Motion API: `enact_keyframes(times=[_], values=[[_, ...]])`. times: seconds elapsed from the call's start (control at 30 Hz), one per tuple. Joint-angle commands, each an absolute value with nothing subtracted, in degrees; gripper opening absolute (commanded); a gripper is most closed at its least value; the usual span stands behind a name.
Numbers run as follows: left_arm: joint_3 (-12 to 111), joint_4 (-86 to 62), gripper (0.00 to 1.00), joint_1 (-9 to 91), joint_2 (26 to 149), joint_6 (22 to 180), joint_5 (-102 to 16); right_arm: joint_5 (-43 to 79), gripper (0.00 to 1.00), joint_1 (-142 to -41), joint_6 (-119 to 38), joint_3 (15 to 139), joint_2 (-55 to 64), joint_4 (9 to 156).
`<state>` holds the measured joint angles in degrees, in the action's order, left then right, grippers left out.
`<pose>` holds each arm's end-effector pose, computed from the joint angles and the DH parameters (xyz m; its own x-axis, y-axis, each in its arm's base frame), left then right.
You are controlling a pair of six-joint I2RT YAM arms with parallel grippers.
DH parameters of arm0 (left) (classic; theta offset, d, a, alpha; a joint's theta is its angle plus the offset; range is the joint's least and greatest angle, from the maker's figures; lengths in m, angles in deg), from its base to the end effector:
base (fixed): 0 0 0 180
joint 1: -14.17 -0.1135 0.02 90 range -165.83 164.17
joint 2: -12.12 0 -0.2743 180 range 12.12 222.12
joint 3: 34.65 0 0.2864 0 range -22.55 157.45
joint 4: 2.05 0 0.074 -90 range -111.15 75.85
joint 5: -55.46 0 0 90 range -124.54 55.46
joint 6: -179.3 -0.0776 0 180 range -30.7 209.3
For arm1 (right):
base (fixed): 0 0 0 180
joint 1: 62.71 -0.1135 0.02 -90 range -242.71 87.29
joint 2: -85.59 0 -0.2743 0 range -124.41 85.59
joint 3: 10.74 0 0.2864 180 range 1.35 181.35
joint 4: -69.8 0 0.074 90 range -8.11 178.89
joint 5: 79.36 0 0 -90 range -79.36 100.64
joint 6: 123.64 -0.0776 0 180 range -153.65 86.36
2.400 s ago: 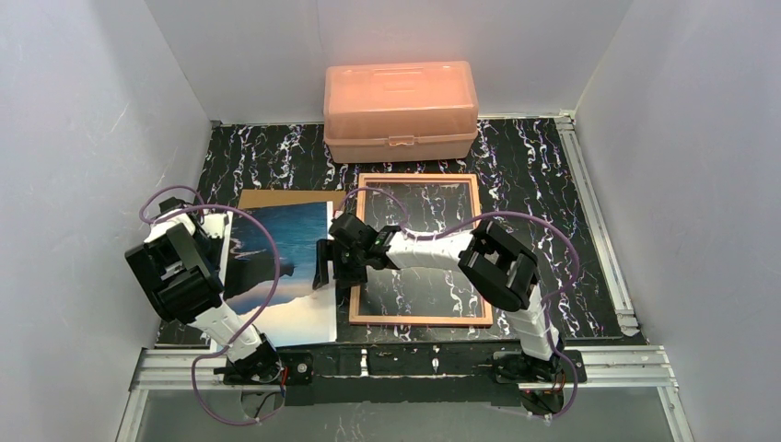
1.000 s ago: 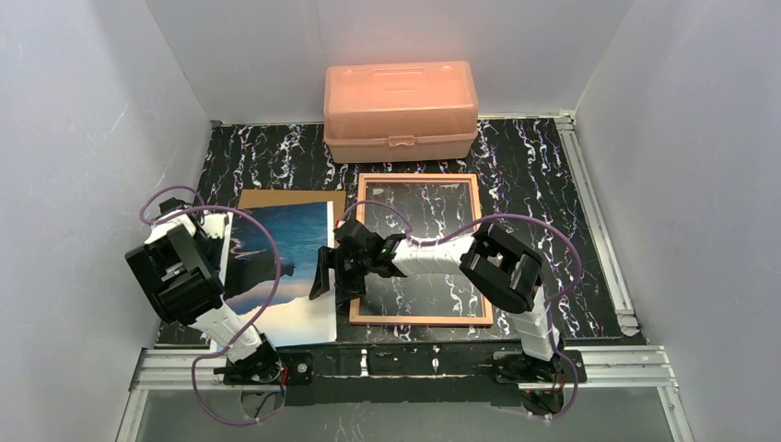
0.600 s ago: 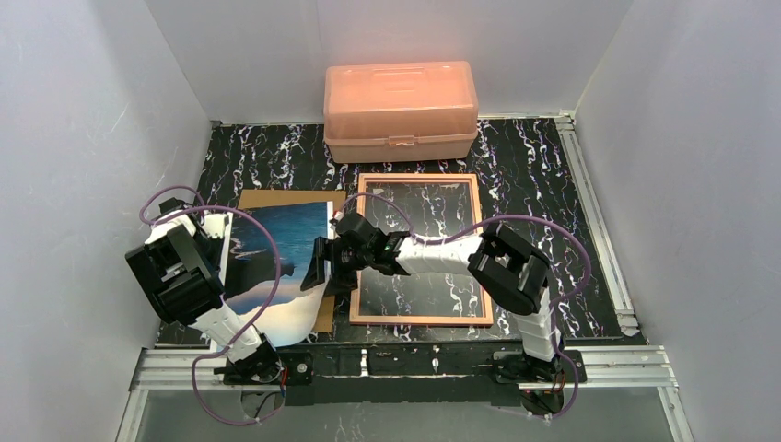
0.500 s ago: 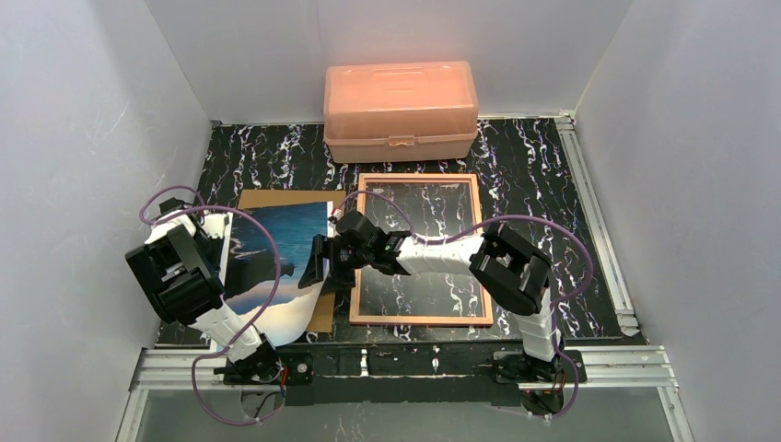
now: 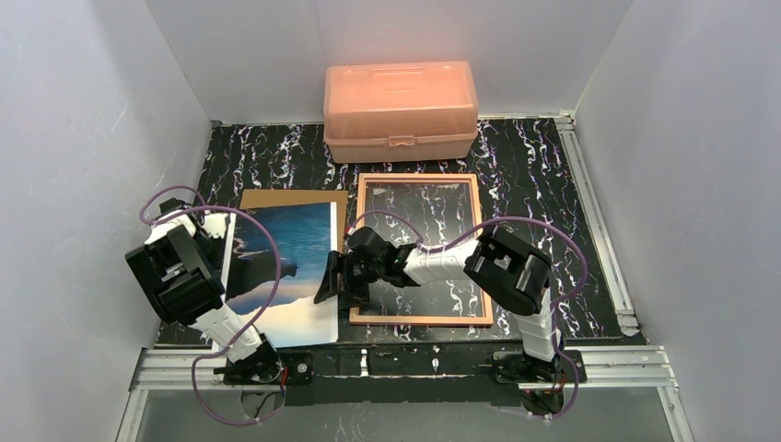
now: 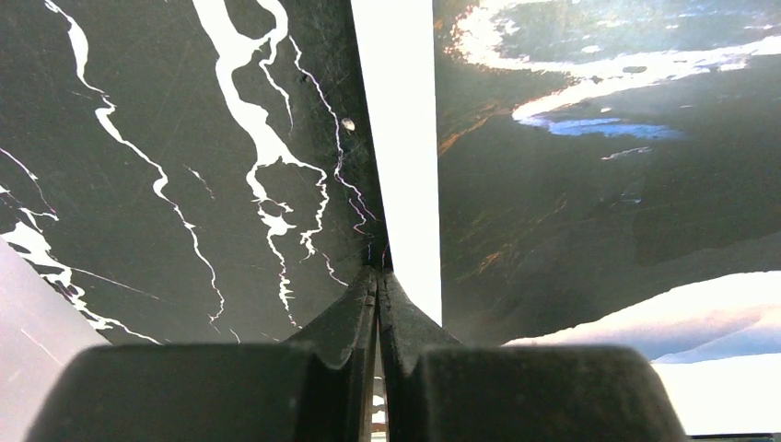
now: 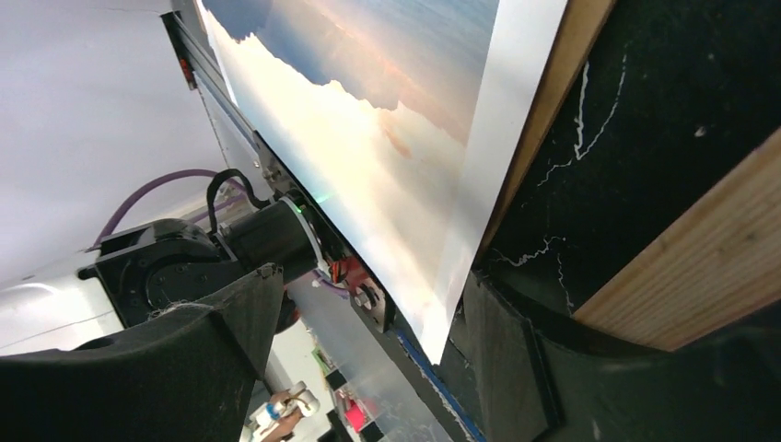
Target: Put the photo into the frame
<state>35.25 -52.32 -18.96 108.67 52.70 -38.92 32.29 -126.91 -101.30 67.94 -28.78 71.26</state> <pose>0.2892 0.1817 0.1101 -0.9711 0.0761 -0.2260 0.0605 0.9953 0.0752 0.1841 0.4467 0.1080 -0.9923 -0.0774 -0.0969 -0.1236 0.5560 0.8219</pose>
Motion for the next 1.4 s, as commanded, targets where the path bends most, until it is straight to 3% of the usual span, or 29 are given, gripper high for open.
enact_keyframes(times=[0.0, 0.17, 0.3, 0.4, 0.53, 0.67, 0.8, 0.83, 0.9, 1.0, 1.17, 1.37], values=[[34.49, -55.25, 0.0, -18.15, 108.02, 53.31, -43.63, 33.82, 0.79, -127.2, -105.74, 65.04, -26.29, 61.34], [34.49, -55.45, 0.0, -17.91, 107.97, 53.37, -43.76, 33.34, 0.75, -127.19, -106.6, 64.82, -25.44, 57.1], [34.6, -55.87, 0.0, -17.82, 107.77, 53.46, -43.9, 33.39, 0.64, -127.31, -105.73, 67.1, -25.17, 56.91], [35.12, -56.6, 0.0, -17.82, 107.58, 53.38, -44.44, 33.13, 0.51, -127.26, -104.53, 68.71, -25.43, 59.25], [36.73, -59.12, 0.0, -17.82, 106.83, 53.77, -46.71, 32.74, 0.23, -127.28, -102.67, 69.85, -25.24, 62.98], [40.6, -63.49, 0.02, -17.78, 104.69, 54.26, -50.29, 31.84, 0.16, -127.29, -99.95, 71.99, -24.46, 68.27], [48.18, -70.44, 0.29, -17.82, 101.25, 54.51, -55.15, 31.13, 0.12, -127.18, -97.6, 74.88, -23.4, 72.66], [51.79, -72.7, 0.41, -17.82, 100.3, 54.5, -56.9, 31.0, 0.11, -126.98, -96.78, 76.09, -23.3, 74.14], [56.97, -77.02, 0.76, -17.82, 98.16, 54.29, -60.94, 31.21, 0.09, -126.58, -95.29, 79.43, -23.01, 76.49], [62.97, -80.32, 0.97, -17.82, 94.42, 53.2, -65.1, 31.47, 0.09, -125.59, -94.22, 83.89, -22.66, 78.21], [66.81, -84.27, 0.98, -17.82, 88.38, 48.77, -71.46, 31.74, 0.07, -122.0, -93.62, 92.18, -21.37, 81.33], [65.59, -90.76, 0.98, -17.34, 77.41, 34.15, -91.08, 29.72, 0.09, -115.46, -93.1, 104.65, -20.37, 87.84]])
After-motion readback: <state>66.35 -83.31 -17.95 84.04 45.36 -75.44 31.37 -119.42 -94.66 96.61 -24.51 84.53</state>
